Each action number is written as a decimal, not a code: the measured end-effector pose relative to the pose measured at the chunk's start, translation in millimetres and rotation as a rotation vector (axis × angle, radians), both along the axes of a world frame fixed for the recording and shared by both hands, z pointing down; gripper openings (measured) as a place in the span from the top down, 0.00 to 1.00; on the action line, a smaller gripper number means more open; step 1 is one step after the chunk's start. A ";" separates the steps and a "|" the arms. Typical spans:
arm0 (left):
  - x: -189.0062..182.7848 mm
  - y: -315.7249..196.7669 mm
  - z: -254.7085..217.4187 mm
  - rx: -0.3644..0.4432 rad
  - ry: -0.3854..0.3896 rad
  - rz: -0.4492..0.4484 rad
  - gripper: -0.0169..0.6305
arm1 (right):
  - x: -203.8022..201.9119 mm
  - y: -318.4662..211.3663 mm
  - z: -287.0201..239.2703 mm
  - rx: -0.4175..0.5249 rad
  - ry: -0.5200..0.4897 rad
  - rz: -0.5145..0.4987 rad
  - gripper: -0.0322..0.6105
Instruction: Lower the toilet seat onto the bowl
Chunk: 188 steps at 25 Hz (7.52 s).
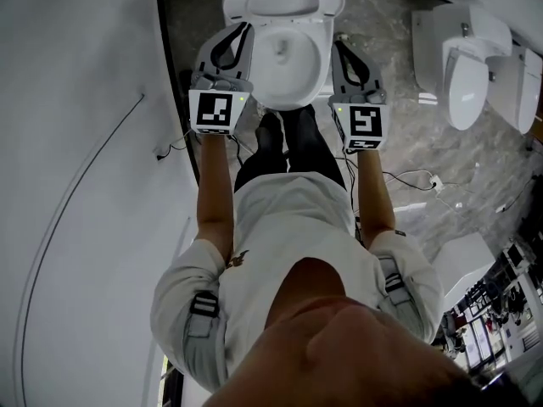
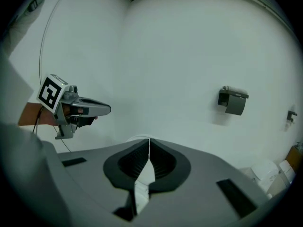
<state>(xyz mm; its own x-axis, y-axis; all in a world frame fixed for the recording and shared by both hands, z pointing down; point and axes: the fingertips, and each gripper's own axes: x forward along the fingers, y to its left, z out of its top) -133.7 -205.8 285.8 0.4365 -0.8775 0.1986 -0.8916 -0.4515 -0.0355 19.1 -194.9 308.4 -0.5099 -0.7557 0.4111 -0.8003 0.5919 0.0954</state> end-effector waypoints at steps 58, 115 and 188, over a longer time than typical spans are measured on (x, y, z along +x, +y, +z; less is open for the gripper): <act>-16.6 -140.7 178.6 -0.192 -0.228 0.045 0.72 | -16.6 -172.1 163.7 -0.010 0.240 -0.151 0.70; 18.1 42.5 194.9 -0.228 -0.165 0.246 0.70 | 25.1 17.3 172.8 -0.048 0.169 0.052 0.79; 56.3 213.9 312.1 -0.384 -0.282 0.341 0.64 | 61.0 183.2 293.8 -0.300 0.137 -0.032 0.76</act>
